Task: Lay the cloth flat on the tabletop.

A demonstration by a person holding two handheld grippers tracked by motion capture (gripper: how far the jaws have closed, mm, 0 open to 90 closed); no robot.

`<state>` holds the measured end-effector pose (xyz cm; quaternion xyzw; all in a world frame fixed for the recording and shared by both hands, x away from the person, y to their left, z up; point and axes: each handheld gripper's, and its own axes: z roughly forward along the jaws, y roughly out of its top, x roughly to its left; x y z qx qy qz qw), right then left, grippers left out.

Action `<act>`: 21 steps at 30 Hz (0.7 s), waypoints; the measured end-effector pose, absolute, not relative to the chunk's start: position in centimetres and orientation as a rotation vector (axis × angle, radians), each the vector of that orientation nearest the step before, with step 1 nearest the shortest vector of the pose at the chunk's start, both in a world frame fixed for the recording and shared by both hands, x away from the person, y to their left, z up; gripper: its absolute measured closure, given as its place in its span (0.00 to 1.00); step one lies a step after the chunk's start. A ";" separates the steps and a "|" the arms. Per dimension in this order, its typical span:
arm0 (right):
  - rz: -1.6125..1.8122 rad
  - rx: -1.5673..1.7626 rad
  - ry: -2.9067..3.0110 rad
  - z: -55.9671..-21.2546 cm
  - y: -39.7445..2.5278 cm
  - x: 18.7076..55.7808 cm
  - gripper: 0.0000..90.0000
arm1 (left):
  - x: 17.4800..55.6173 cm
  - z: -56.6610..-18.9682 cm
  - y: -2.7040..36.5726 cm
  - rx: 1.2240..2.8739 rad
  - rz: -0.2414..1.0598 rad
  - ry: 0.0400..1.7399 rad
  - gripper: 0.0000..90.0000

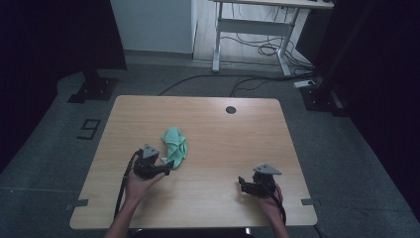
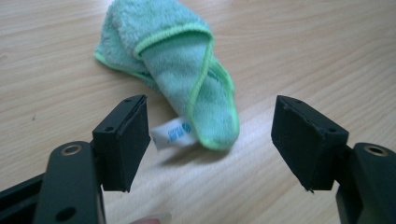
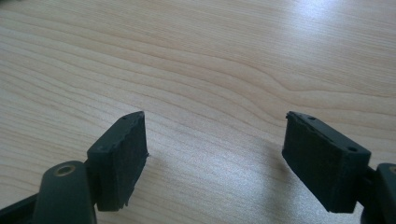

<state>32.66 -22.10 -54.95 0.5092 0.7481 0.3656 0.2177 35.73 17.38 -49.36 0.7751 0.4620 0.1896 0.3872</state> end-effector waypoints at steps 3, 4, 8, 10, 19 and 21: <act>1.009 1.410 2.077 -55.0 -22.1 32.7 0.25 | 36.5 -49.3 17.0 1.980 0.487 1.176 0.31; 1.009 1.410 2.077 -55.0 -22.1 32.7 0.25 | 36.5 -49.3 17.0 1.980 0.487 1.176 0.30; 1.006 1.408 2.079 -55.1 -22.0 32.7 0.25 | 37.5 -49.3 16.8 1.982 0.494 1.185 0.30; 1.003 1.407 2.081 -55.1 -22.0 32.7 0.25 | 38.0 -49.4 16.6 1.987 0.496 1.187 0.30; 0.998 1.406 2.087 -55.2 -21.9 32.7 0.25 | 39.8 -49.8 16.5 1.990 0.484 1.204 0.30; 0.996 1.406 2.088 -55.3 -21.9 32.7 0.25 | 40.1 -49.7 16.3 1.996 0.495 1.198 0.30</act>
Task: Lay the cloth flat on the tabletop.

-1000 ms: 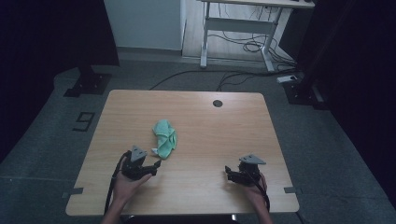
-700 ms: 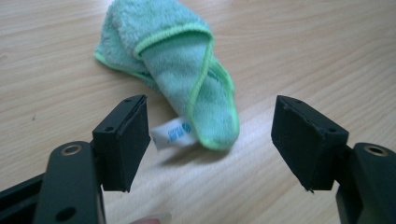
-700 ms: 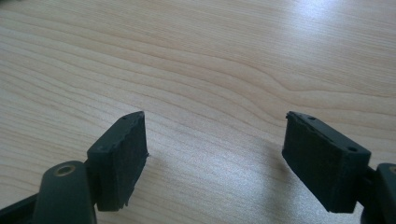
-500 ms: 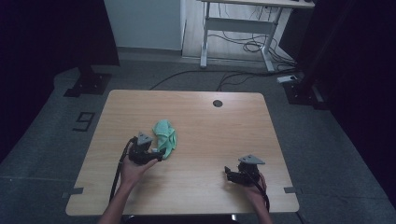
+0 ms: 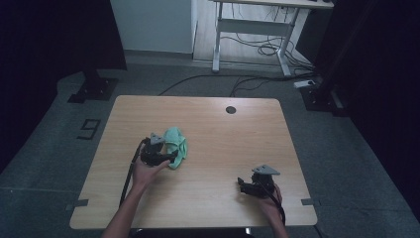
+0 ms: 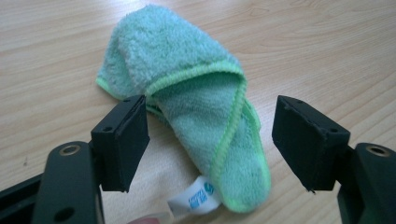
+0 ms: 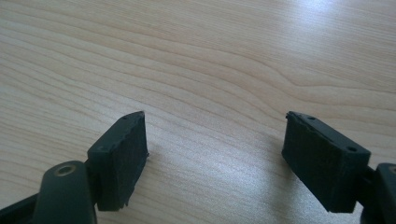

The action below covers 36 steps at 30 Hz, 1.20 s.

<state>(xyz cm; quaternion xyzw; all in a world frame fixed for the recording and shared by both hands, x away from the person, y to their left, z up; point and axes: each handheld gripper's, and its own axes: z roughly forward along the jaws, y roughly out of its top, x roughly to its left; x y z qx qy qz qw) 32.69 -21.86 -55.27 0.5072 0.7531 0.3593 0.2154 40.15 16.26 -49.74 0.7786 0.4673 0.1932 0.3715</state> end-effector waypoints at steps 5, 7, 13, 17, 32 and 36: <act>0.993 1.410 2.091 -55.3 -21.9 32.7 0.25 | 41.0 -49.3 15.8 1.998 0.514 1.196 0.29; 0.992 1.411 2.091 -55.4 -22.0 32.7 0.25 | 41.9 -49.2 15.4 1.999 0.521 1.203 0.28; 0.992 1.411 2.093 -55.4 -22.1 32.7 0.25 | 43.8 -49.5 14.5 2.047 0.546 1.210 0.27; 0.993 1.412 2.091 -55.4 -22.1 32.8 0.25 | 45.0 -50.6 13.9 2.089 0.538 1.237 0.28; 0.993 1.413 2.091 -55.4 -22.1 32.7 0.25 | 44.9 -52.7 13.0 2.207 0.702 1.221 0.67; 0.999 1.418 2.089 -55.4 -22.2 32.7 0.26 | 44.6 -52.6 13.4 2.181 0.691 1.207 0.75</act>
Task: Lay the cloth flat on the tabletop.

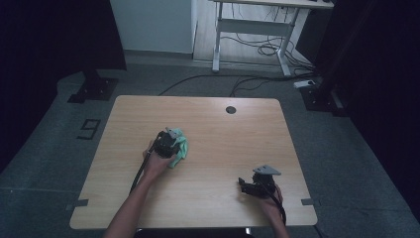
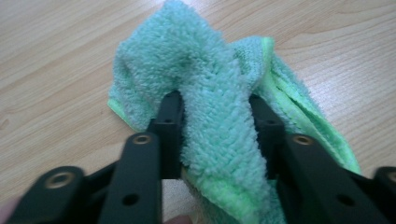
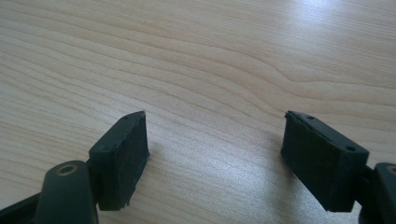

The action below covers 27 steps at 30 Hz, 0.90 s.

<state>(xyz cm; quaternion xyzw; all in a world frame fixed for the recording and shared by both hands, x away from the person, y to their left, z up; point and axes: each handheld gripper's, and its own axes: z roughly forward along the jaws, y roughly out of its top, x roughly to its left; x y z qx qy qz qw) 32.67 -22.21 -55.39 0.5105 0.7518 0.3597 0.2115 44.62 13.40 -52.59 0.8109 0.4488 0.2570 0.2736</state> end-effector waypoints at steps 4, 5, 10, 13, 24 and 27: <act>1.005 1.423 2.086 -55.4 -22.4 32.7 0.26 | 44.0 -52.1 13.9 2.153 0.654 1.173 0.82; 1.005 1.423 2.086 -55.4 -22.4 32.7 0.26 | 44.0 -52.1 13.9 2.153 0.654 1.173 0.82; 1.021 1.442 2.075 -55.3 -22.7 32.7 0.26 | 43.0 -51.3 13.9 2.126 0.623 1.120 0.83; 1.026 1.443 2.071 -55.3 -22.8 32.7 0.26 | 42.2 -50.5 13.8 2.110 0.630 1.080 0.83; 1.049 1.444 2.057 -55.0 -22.8 32.5 0.27 | 39.5 -47.3 13.9 2.026 0.631 0.981 0.83; 1.052 1.442 2.054 -54.9 -22.7 32.5 0.27 | 38.8 -46.8 13.9 2.015 0.633 0.959 0.83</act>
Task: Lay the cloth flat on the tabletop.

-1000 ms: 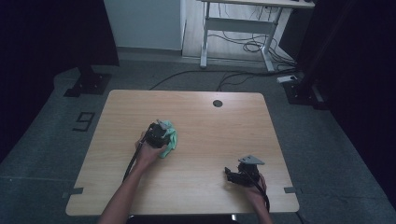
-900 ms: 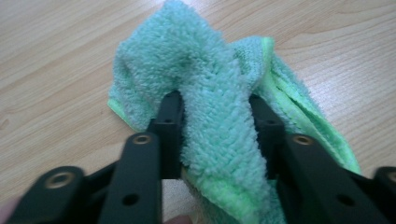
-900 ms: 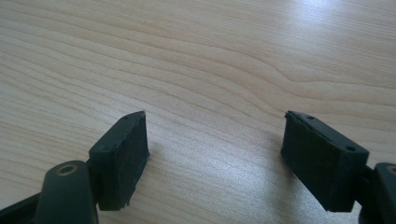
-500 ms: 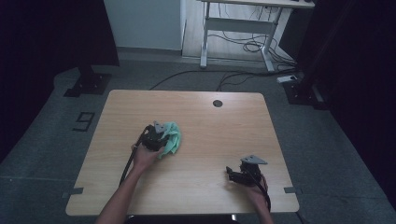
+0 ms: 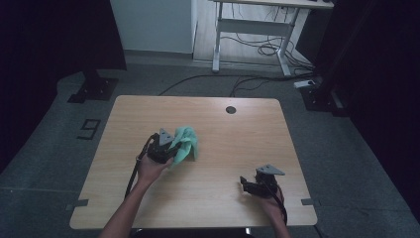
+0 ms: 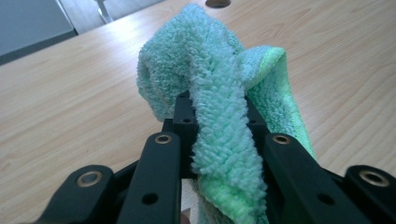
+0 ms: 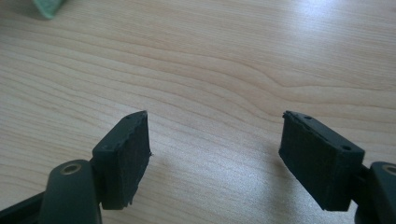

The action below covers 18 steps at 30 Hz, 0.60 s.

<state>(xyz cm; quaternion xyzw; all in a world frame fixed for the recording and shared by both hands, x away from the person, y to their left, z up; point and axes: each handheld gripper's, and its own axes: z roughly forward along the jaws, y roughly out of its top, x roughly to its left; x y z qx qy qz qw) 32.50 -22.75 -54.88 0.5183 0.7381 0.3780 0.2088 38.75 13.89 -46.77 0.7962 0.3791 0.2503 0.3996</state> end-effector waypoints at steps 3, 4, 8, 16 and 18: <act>1.053 1.443 2.049 -54.9 -22.8 32.5 0.27 | 38.2 -46.5 13.8 2.003 0.627 0.943 0.83; 1.056 1.444 2.044 -54.8 -22.9 32.5 0.28 | 37.7 -46.3 13.7 1.996 0.627 0.925 0.83; 1.068 1.450 2.028 -54.7 -23.1 32.4 0.29 | 36.5 -45.7 13.3 1.979 0.621 0.890 0.83; 1.079 1.450 2.014 -54.4 -23.2 32.3 0.29 | 34.5 -44.7 12.2 1.967 0.609 0.817 0.83; 1.078 1.450 2.013 -54.4 -23.2 32.3 0.29 | 34.2 -44.7 11.9 1.961 0.599 0.806 0.83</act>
